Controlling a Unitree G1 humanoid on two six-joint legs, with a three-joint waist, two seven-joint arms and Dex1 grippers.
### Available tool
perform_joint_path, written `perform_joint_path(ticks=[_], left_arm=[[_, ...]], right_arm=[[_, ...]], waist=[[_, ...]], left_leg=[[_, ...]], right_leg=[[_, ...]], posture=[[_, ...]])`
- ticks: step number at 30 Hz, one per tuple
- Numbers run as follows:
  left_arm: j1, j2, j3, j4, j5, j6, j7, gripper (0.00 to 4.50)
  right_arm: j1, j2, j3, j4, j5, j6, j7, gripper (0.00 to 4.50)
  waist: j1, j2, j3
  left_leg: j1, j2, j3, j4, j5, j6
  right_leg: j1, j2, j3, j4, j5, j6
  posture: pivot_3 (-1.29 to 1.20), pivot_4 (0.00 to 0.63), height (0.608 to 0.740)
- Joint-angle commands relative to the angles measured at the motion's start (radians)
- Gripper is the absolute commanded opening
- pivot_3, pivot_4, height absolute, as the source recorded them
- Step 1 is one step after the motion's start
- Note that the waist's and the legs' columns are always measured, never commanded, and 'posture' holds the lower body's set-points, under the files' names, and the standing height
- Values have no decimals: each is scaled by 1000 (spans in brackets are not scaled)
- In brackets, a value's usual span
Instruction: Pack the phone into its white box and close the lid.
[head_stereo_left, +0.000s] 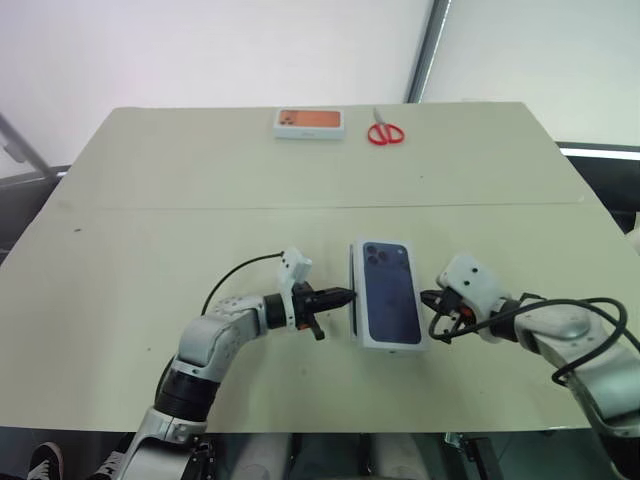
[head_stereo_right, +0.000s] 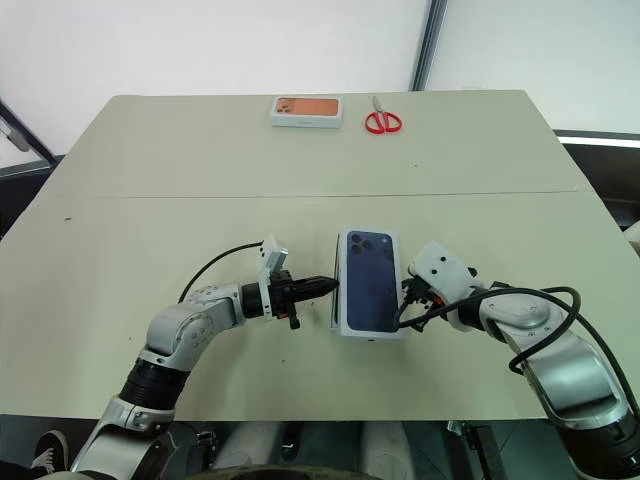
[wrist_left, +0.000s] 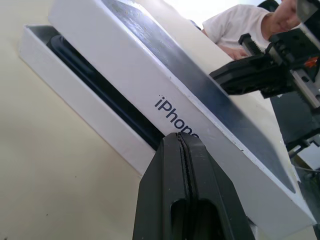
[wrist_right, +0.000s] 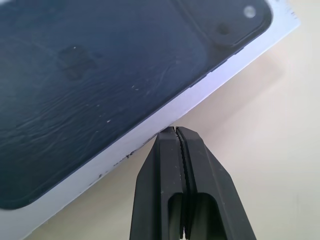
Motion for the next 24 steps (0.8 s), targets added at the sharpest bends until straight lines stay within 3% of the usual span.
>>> perform_joint_path(ticks=[1, 24], left_arm=[[-18, -8, 12, -26, -11, -9, 6, 0], [0, 5, 31, -36, -13, -4, 20, 0]], right_arm=[[-19, 2, -14, -53, 25, -3, -4, 37], [-39, -31, 52, -26, -5, -37, -27, 37]], waist=[[0, 0, 0], [0, 0, 0]], left_leg=[[0, 0, 0, 0, 0, 0], [0, 0, 0, 0, 0, 0]], right_leg=[[0, 0, 0, 0, 0, 0], [0, 0, 0, 0, 0, 0]], posture=[[0, 150, 740], [0, 150, 740]])
